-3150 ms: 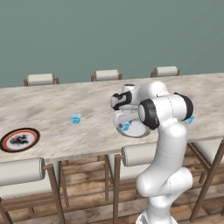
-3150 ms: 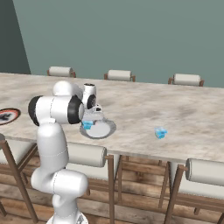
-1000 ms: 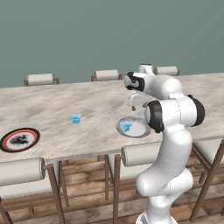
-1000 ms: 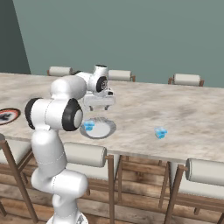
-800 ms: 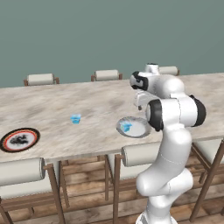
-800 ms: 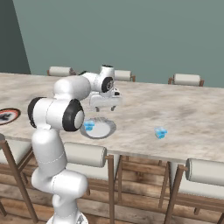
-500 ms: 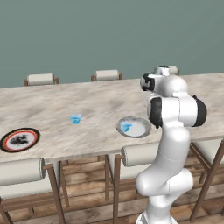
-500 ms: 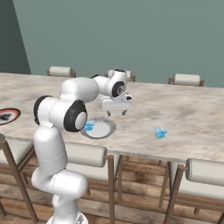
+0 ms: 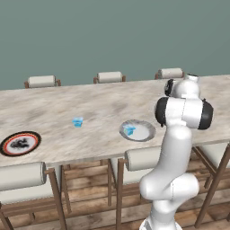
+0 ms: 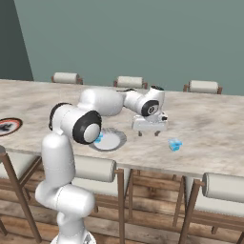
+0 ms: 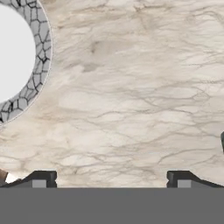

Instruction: Place two yogurt containers on each plate.

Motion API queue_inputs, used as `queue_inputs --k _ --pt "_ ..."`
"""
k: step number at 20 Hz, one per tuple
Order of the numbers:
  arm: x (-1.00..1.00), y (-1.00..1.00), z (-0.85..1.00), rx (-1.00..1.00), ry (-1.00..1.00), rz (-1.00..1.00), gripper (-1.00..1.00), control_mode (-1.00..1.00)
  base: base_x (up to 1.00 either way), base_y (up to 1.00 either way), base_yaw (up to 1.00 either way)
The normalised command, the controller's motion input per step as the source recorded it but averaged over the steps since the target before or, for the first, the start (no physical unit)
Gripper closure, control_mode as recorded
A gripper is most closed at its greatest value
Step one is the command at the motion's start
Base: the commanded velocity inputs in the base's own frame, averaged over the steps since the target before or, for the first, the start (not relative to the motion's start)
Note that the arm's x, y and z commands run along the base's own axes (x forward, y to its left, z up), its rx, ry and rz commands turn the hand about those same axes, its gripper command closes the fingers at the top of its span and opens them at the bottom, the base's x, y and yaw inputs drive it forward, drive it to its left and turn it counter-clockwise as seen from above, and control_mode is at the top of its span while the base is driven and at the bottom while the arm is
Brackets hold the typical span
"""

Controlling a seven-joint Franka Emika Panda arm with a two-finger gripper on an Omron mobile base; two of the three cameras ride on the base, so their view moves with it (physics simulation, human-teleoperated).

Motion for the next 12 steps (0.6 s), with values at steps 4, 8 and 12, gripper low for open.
queue_inputs --k 4,8,12 --pt "-0.16 -0.83 0.08 0.0 0.0 -0.04 -1.0 -1.0 0.0 0.0 0.0" --pt "-0.01 -0.59 0.01 0.0 0.0 -0.03 -1.0 -1.0 0.0 0.0 0.0" --pt "0.05 -0.1 -0.06 0.0 0.0 -0.01 -1.0 -1.0 0.0 0.0 0.0"
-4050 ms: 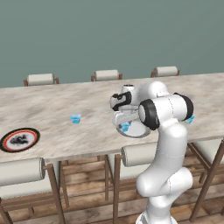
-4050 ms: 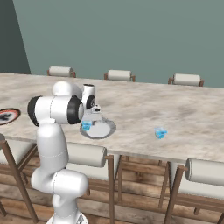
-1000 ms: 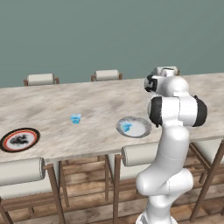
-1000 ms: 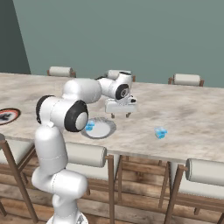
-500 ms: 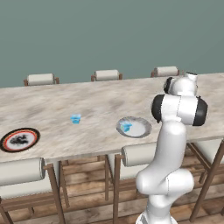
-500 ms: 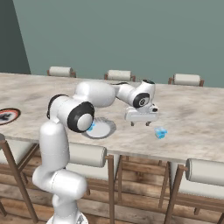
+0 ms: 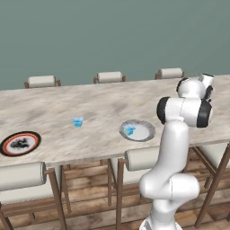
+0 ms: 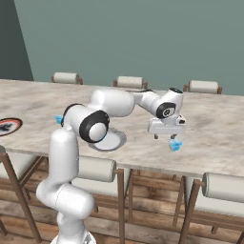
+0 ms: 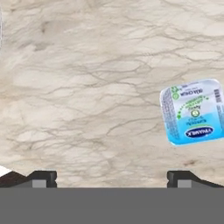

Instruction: Place two yogurt containers on each plate.

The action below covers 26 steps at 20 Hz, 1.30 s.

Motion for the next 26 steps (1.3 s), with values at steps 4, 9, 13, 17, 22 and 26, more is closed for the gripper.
queue_inputs --k 4,9,13,17,22,26 --pt "0.18 0.0 -0.32 -0.03 0.0 -0.07 -1.0 -1.0 0.0 0.0 0.0" --pt "0.32 -0.1 -0.22 0.0 0.0 -0.14 -1.0 -1.0 0.0 0.0 0.0" --pt "0.28 -0.16 -0.08 0.0 0.0 -0.12 -1.0 -1.0 0.0 0.0 0.0" --pt "0.16 -0.14 0.0 0.0 -0.04 -0.02 -1.0 -1.0 0.0 0.0 0.0" --pt "0.04 -0.15 -0.05 0.0 -0.07 0.0 -1.0 -1.0 0.0 0.0 0.0" --pt "0.0 -0.04 -0.09 0.0 -0.08 0.0 -1.0 -1.0 0.0 0.0 0.0"
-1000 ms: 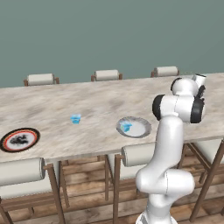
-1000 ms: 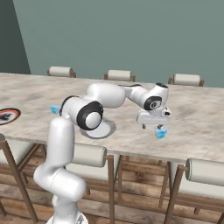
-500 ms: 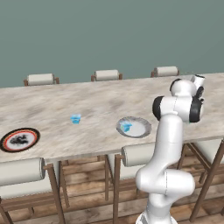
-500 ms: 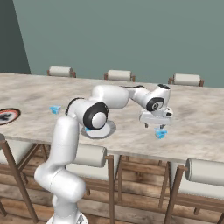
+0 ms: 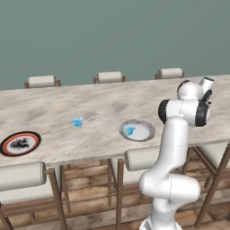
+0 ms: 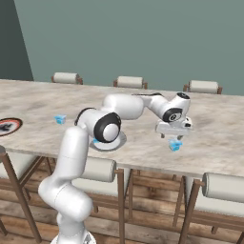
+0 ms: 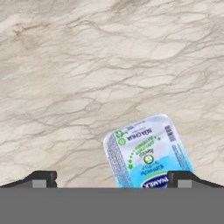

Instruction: Place two yogurt containers on each plate.

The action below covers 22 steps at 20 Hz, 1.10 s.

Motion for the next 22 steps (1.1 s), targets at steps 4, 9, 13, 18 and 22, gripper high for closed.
queue_inputs --k 4,9,13,18,22 --pt "0.06 0.0 -0.21 -0.05 -0.04 0.0 -1.0 -1.0 0.0 0.0 0.0" --pt "0.16 0.0 -0.1 -0.07 -0.05 0.0 -1.0 -1.0 0.0 0.0 0.0" --pt "0.07 0.0 0.0 -0.04 -0.05 0.0 -1.0 -1.0 0.0 0.0 0.0" --pt "0.03 -0.07 0.0 0.0 -0.04 0.0 -1.0 -1.0 0.0 0.0 0.0" --pt "-0.2 0.0 0.0 0.0 0.0 0.02 -1.0 -1.0 0.0 0.0 0.0"
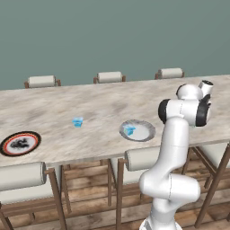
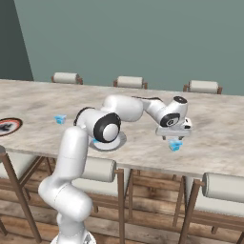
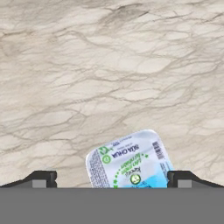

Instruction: Place two yogurt containers on each plate.

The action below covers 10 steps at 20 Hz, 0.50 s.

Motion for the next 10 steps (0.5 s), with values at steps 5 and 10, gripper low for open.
queue_inputs --k 5,10 --pt "-0.05 0.0 -0.06 0.0 0.0 0.02 -1.0 -1.0 0.0 0.0 0.0" --pt "0.0 0.0 -0.05 0.0 0.0 0.01 -1.0 -1.0 0.0 0.0 0.0"
